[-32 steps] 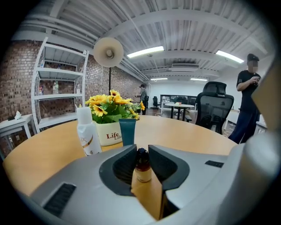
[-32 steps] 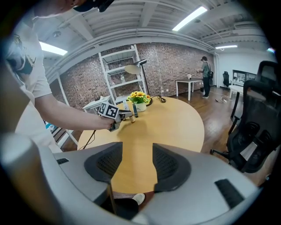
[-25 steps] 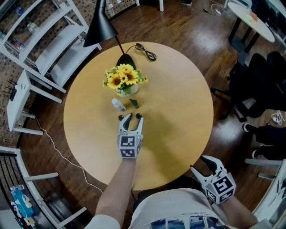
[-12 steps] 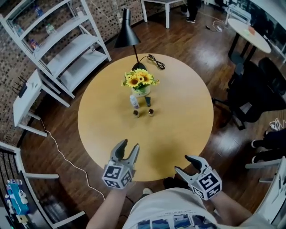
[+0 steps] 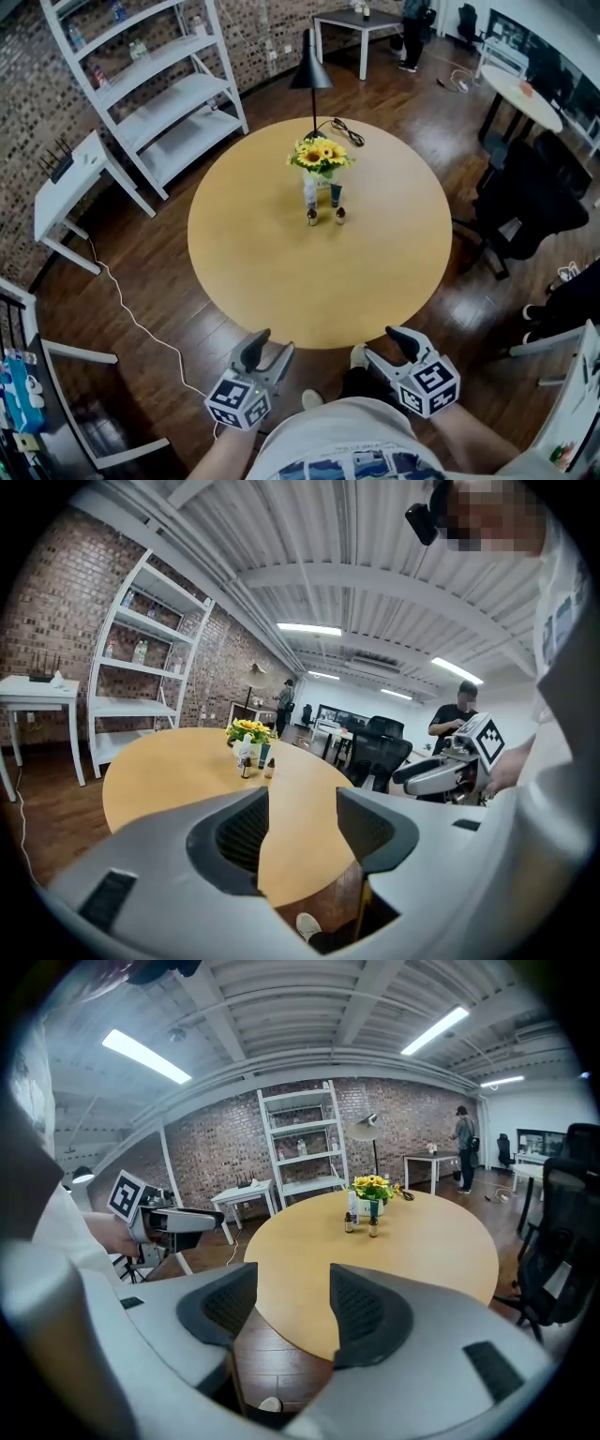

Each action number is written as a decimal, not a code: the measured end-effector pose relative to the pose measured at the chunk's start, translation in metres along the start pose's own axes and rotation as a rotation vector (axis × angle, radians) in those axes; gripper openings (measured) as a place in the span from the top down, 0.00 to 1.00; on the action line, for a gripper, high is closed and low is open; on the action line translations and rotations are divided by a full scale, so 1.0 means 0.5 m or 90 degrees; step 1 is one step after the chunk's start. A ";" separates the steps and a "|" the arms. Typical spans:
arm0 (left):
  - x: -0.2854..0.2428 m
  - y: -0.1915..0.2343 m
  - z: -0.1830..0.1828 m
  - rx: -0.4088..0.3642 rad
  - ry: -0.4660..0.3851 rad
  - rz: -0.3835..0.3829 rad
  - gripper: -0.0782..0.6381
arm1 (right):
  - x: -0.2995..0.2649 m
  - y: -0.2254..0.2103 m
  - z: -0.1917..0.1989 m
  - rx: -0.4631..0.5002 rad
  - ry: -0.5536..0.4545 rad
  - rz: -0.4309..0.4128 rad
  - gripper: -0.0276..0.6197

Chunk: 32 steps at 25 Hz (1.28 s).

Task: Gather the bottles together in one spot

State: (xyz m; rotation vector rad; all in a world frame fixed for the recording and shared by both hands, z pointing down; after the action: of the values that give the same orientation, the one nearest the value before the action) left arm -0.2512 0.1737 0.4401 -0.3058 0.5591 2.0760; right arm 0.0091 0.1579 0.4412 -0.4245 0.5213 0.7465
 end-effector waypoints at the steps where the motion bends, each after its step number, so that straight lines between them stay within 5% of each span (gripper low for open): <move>1: 0.019 -0.007 0.008 -0.005 -0.002 0.006 0.61 | 0.008 0.014 0.008 -0.002 -0.002 0.009 0.54; 7: 0.108 -0.034 0.040 -0.036 -0.010 0.027 0.61 | 0.064 0.081 0.049 -0.016 -0.003 0.063 0.55; 12: 0.159 -0.029 0.061 -0.011 -0.022 0.034 0.61 | 0.092 0.126 0.059 -0.027 0.002 0.088 0.56; 32: 0.232 -0.032 0.126 0.016 -0.017 0.017 0.61 | 0.145 0.202 0.065 0.004 0.012 0.058 0.56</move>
State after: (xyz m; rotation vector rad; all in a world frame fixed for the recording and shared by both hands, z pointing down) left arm -0.2995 0.2977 0.4414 -0.2576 0.5753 2.0935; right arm -0.0101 0.2801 0.4069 -0.4047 0.5630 0.8299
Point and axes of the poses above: the fingertips, and each gripper's own axes: x backward along the fingers, y to its left, z out of its underside, the point moved 6 cm from there along x, backward along the fingers, and after that the axes turned 6 degrees about y, right-handed, at the moved point
